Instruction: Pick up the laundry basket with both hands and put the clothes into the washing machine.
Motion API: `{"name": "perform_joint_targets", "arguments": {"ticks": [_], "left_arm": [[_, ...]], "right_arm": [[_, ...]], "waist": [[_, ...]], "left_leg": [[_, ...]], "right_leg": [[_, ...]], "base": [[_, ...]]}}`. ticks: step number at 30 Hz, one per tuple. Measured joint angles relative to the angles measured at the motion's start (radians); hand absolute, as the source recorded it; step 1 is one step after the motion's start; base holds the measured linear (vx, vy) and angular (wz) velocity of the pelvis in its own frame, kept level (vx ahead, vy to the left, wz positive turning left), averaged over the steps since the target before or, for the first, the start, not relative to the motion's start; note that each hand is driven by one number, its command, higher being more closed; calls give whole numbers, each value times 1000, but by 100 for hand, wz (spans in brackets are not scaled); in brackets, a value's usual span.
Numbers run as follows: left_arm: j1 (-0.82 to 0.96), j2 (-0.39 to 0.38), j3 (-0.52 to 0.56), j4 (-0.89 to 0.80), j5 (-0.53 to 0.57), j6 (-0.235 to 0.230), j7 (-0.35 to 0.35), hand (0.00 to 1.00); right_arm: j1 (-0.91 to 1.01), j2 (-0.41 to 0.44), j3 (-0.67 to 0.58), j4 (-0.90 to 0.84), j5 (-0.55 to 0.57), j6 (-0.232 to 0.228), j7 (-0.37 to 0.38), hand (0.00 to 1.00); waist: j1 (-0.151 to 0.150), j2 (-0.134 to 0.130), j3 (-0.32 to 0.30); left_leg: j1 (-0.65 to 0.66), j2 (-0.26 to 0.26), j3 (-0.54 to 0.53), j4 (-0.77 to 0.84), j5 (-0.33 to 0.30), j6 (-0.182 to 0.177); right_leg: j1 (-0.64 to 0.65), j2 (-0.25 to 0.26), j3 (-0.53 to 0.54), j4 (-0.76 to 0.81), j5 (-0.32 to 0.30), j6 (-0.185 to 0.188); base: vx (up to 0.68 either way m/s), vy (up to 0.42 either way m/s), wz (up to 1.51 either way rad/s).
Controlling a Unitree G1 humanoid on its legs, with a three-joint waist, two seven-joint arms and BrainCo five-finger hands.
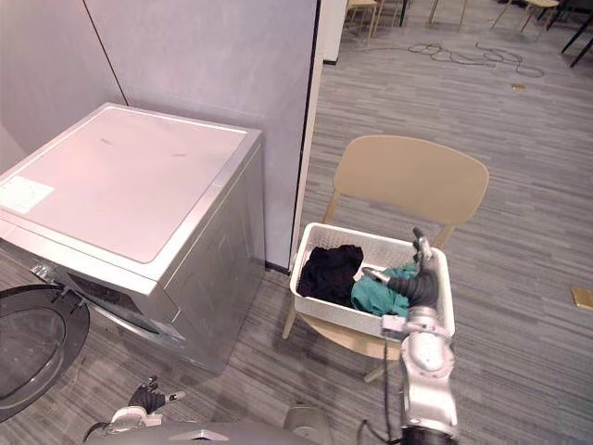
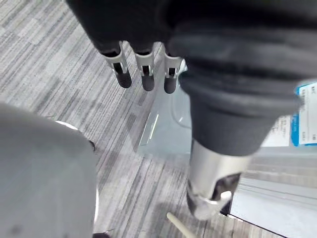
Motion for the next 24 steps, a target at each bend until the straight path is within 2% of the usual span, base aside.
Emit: {"name": "perform_joint_targets", "arguments": {"ticks": [1,3,4,5,6,7,9,12,14,17,20,24], "left_arm": [[-3,2,-1,0,0,0,-4,0],[-30,10,-1,-8,0,-1,-10,0],[-37,12,-2,-10,-1,-1,-10,0],[-54,17,-5,-11,-1,-2,-10,0],[-65,20,-10,-14,-2,-3,-10,0],[-90,27,-15,-19,-5,-7,-10,0],[-129,34,-26,-19,-14,-11,-10,0],[-173,51,-60,-22,-55,-14,-8,0],[-189,56,-74,-39,-71,-17,-4,0],[-209,50,-97,-62,-94,-20,10,0],[-224,32,-113,-81,-129,-23,13,0],[-247,25,-119,-98,-136,-24,19,0]], "right_arm": [[-22,-39,10,7,0,0,7,0],[-169,-201,81,93,-1,1,24,0],[-220,-240,112,131,-1,1,32,0],[-334,-318,189,218,-1,3,45,0],[-390,-354,228,259,-1,3,48,0],[-525,-424,321,353,0,4,52,0],[-668,-482,410,439,-1,3,53,0],[-823,-514,503,569,-1,4,52,0],[-881,-528,548,620,-4,4,51,0],[-921,-535,574,623,-82,11,44,0],[-941,-535,585,622,-120,24,35,0],[-942,-535,625,620,-178,29,31,0]], "waist": [[-4,0,6],[-14,-3,63],[-16,-3,76],[-16,0,102],[-16,-2,122],[-7,-4,161],[7,1,213],[29,3,269],[48,4,286],[63,10,325],[76,11,332],[82,12,362]], "left_leg": [[-15,0,0,2,4,2],[-69,1,-1,25,11,7],[-85,2,-1,35,12,8],[-116,2,-2,50,14,11],[-126,3,-3,55,16,14],[-160,3,-7,69,21,20],[-196,2,-16,88,30,17],[-244,-3,-38,104,46,21],[-276,-3,-47,108,52,20],[-311,-1,-61,121,55,19],[-364,4,-60,146,52,19],[-402,20,-56,199,22,17]], "right_leg": [[-11,0,1,-9,12,0],[-38,3,4,-45,53,1],[-47,3,6,-52,60,-1],[-66,4,8,-61,78,2],[-68,4,6,-69,83,4],[-90,4,5,-87,105,5],[-110,3,0,-100,136,6],[-139,-2,-17,-102,152,4],[-166,-4,-24,-100,156,2],[-189,-4,-40,-89,156,0],[-237,-4,-40,-71,154,-1],[-265,1,-44,-28,132,-3]], "base": [[-79,31,-5],[-118,32,-4],[-165,38,-4],[-109,22,0],[-137,24,4],[-99,15,7],[-112,20,12],[-61,14,22],[-24,-3,18],[-7,-10,16],[-6,-3,4],[-30,-7,1]]}}
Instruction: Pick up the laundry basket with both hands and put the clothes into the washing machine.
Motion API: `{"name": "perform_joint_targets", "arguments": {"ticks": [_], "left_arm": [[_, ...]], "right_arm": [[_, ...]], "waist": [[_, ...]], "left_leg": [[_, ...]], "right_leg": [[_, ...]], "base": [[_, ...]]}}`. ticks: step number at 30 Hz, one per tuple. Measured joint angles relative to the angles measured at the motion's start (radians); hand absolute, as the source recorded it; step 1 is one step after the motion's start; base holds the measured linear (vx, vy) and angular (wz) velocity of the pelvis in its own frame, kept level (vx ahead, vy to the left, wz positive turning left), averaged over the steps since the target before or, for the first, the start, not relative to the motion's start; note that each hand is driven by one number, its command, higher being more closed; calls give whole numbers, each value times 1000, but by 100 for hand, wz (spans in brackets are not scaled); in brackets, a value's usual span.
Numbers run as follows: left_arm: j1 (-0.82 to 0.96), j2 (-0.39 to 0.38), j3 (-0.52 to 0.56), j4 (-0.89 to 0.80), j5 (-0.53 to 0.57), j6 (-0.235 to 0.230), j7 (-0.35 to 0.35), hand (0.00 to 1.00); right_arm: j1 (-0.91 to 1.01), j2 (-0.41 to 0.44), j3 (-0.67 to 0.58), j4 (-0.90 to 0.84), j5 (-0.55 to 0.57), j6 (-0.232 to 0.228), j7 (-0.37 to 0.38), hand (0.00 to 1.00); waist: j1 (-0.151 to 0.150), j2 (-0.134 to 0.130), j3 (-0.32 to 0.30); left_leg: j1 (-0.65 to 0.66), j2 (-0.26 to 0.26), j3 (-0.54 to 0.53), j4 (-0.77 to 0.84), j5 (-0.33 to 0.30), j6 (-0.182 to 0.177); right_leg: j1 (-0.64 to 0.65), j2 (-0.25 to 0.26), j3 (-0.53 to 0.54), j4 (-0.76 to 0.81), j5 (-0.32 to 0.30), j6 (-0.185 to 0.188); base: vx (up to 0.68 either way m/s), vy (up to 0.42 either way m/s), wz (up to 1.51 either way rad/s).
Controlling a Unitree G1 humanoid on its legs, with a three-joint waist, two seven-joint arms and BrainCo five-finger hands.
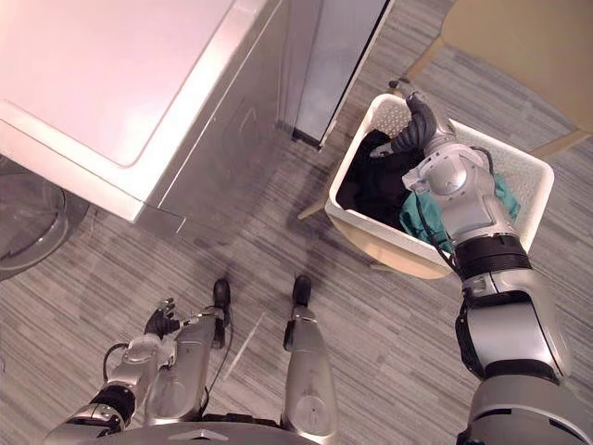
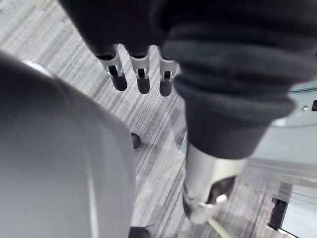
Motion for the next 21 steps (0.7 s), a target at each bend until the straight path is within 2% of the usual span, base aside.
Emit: {"name": "perform_joint_targets", "arguments": {"ticks": [3,15,21], "left_arm": [[-14,-2,13,0,-13,0,15,0],[-38,-11,30,-6,-16,2,30,0],[-40,-20,29,-35,-21,2,31,0]], "right_arm": [[-1,0,-1,0,-20,16,-1,0],[93,4,-53,-45,-20,21,-11,0],[95,4,-75,-50,-20,35,-26,0]], "waist": [[3,-1,2],[16,-5,4],[8,-7,6]], "left_leg": [[-46,5,3,30,-7,2],[-85,22,30,62,-29,0],[-99,30,38,84,-40,-1]], "right_leg": [[-40,1,1,21,-4,0],[-93,11,19,56,-20,-2],[-111,18,29,71,-24,-2]], "base": [[-27,-7,1],[14,-14,-4],[8,-12,-7]]}}
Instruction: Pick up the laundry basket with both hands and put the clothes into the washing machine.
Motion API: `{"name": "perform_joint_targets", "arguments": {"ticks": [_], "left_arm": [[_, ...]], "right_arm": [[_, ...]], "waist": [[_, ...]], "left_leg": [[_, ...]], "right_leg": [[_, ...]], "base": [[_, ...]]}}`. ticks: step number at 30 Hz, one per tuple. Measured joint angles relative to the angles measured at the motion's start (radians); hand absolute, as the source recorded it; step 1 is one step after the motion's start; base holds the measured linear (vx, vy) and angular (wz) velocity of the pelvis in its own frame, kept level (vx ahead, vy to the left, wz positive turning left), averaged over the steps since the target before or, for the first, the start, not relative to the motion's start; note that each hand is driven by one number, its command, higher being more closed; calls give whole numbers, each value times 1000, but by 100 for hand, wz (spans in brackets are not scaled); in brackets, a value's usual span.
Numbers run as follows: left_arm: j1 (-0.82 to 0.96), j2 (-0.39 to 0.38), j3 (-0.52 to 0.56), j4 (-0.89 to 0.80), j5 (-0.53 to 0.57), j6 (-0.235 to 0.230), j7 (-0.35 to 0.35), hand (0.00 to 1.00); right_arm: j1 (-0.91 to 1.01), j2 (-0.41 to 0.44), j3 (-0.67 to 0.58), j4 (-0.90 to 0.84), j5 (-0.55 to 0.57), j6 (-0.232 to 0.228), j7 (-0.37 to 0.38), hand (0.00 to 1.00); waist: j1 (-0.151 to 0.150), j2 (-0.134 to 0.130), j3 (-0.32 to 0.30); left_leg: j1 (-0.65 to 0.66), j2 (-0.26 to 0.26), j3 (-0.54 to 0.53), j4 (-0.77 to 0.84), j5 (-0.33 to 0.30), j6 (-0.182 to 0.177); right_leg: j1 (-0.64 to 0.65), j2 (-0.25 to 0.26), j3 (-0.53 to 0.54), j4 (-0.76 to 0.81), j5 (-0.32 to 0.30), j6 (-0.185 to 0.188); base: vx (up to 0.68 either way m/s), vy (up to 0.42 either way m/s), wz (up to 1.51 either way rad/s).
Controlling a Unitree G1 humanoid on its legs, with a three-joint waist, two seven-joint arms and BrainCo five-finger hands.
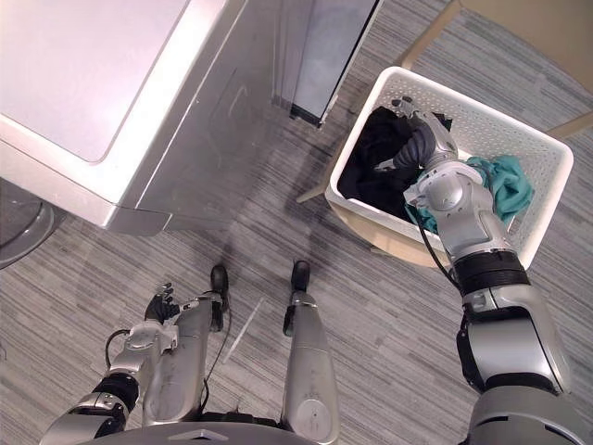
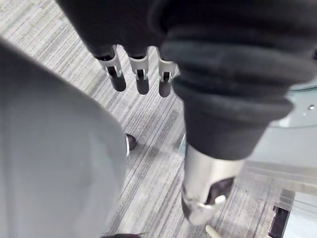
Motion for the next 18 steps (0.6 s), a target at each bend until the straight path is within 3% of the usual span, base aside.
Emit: {"name": "perform_joint_targets", "arguments": {"ticks": [12,18], "left_arm": [[-23,0,-3,-5,-1,-3,-1,0],[-30,10,52,-5,-29,-4,2,0]], "right_arm": [[38,0,-2,-45,-39,0,2,0],[30,0,-20,-45,-37,3,0,0]], "waist": [[2,-4,-1],[9,-8,1]], "left_leg": [[-72,4,-2,38,-8,4],[-160,14,-10,88,-21,5]], "right_leg": [[-60,0,-1,14,1,0],[-136,3,-3,43,0,1]], "base": [[0,0,0],[0,0,0]]}}
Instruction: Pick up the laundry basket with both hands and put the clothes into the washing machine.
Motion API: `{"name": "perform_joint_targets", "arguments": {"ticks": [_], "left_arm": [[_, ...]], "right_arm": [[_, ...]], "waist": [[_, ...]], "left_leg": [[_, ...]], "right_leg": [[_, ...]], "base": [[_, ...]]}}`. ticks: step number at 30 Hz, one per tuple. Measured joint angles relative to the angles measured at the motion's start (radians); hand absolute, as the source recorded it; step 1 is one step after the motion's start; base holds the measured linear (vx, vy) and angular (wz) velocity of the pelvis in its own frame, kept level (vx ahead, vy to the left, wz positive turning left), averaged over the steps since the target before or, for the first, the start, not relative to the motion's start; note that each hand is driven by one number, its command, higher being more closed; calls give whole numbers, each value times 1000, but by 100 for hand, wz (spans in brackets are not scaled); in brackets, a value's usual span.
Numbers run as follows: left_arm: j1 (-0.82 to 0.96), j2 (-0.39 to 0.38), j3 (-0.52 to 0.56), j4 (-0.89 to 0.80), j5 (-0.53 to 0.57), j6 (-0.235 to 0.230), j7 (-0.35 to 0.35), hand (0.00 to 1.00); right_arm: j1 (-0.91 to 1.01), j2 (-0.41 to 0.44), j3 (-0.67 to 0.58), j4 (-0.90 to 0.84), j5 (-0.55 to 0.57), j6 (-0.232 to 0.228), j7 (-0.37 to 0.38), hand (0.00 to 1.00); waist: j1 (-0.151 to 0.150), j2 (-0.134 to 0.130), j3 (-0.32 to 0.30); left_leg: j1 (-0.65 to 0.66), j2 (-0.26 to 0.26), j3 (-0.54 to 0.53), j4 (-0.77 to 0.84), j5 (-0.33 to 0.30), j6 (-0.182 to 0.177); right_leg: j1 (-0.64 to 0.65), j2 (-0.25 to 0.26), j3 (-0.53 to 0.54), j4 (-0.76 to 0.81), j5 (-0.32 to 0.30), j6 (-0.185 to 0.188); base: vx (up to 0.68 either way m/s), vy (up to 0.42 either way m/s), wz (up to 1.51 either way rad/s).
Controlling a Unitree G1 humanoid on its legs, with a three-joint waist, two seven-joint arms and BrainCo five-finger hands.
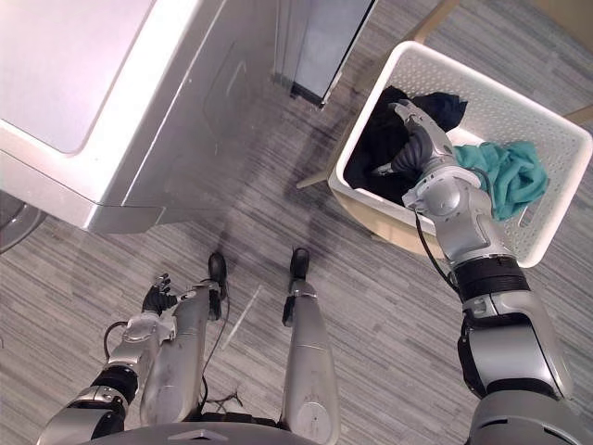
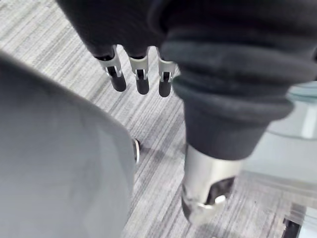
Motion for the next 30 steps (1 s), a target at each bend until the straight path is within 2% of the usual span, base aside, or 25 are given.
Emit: {"name": "perform_joint_targets", "arguments": {"ticks": [4,11,17,20,23,30], "left_arm": [[-1,-2,37,-12,-33,-8,4,0],[-16,-1,131,-83,-62,-25,14,0],[-28,5,232,-78,-80,-23,31,0],[-29,2,246,-76,-91,-21,31,0],[-29,3,258,-63,-100,-5,30,0],[-29,7,267,-59,-123,-6,28,0]], "right_arm": [[-8,0,-18,-4,3,3,-3,0],[-55,-14,-117,-19,8,15,-10,0],[-113,-22,-126,-9,18,20,-24,0],[-153,-30,-159,-10,21,19,-48,0],[-166,-33,-198,-4,49,15,-51,0],[-218,-46,-204,63,82,0,-49,0]], "waist": [[7,-3,2],[1,-17,11],[3,-28,33],[5,-30,76],[9,-35,83],[12,-37,84]], "left_leg": [[-46,2,-7,34,-7,2],[-205,2,-28,139,-31,13],[-330,2,-46,226,-42,21],[-399,2,-59,265,-44,25],[-458,-1,-65,294,-44,24],[-502,1,-78,305,-40,24]], "right_leg": [[-40,2,-2,27,-6,0],[-186,-6,-2,117,-21,4],[-301,-7,-8,199,-39,7],[-362,-12,-18,239,-46,6],[-420,-20,-27,278,-56,4],[-463,-23,-35,299,-62,5]], "base": [[-10,-9,2],[-38,4,3],[0,3,2],[-5,6,10],[-11,-1,12],[-1,-3,2]]}}
